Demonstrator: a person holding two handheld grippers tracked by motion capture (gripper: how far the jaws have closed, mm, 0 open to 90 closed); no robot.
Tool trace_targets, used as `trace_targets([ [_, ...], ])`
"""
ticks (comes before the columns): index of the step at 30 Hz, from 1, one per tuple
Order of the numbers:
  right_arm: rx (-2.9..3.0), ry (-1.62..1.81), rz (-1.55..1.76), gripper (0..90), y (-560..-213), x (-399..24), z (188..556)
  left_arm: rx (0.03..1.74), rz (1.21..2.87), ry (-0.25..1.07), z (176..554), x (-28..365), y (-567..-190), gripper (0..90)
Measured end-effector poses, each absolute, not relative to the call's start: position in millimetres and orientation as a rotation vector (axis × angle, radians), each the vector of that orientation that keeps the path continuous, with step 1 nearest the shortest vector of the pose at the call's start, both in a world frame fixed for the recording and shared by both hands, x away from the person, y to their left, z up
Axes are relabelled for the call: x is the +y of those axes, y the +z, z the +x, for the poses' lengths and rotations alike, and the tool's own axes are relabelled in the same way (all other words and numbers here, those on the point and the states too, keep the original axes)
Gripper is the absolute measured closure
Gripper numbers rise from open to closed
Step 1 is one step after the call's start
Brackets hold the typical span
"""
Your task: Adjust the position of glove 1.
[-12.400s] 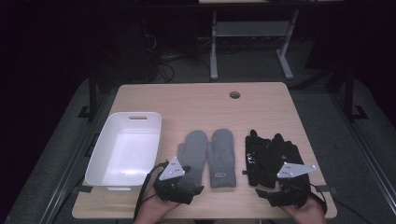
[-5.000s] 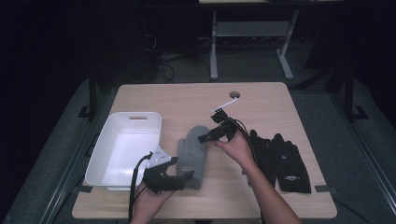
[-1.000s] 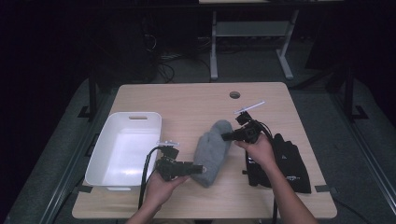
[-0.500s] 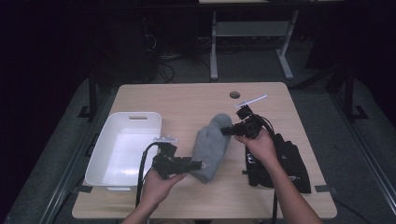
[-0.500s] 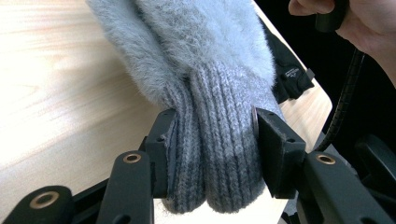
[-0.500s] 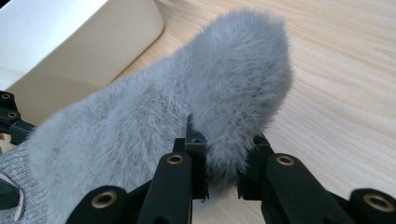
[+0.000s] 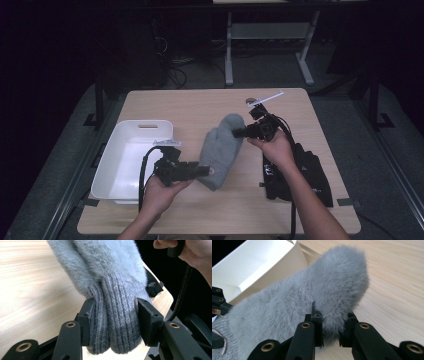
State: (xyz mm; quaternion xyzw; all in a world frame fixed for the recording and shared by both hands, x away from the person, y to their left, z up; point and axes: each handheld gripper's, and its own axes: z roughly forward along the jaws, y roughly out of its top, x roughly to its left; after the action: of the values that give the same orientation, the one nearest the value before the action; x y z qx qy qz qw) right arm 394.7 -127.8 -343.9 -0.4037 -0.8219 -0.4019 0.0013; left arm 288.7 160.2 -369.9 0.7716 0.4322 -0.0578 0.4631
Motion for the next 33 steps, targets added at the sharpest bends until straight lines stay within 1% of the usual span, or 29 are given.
trace_targets([
  [9,-2.594,-1.266,-1.235,77.6,-330.5,-114.7,397.4,1.064,1.886,-0.122,287.6,172.8,-359.7,53.0],
  [23,-2.475,-1.384,-1.199,77.6,-315.0,-103.3,403.6,1.065,1.860,-0.076,284.0,193.1,-343.2,52.9],
  [33,-2.399,-1.442,-1.158,77.6,-305.8,-84.1,409.1,1.074,1.840,-0.042,279.1,211.9,-335.2,52.9],
])
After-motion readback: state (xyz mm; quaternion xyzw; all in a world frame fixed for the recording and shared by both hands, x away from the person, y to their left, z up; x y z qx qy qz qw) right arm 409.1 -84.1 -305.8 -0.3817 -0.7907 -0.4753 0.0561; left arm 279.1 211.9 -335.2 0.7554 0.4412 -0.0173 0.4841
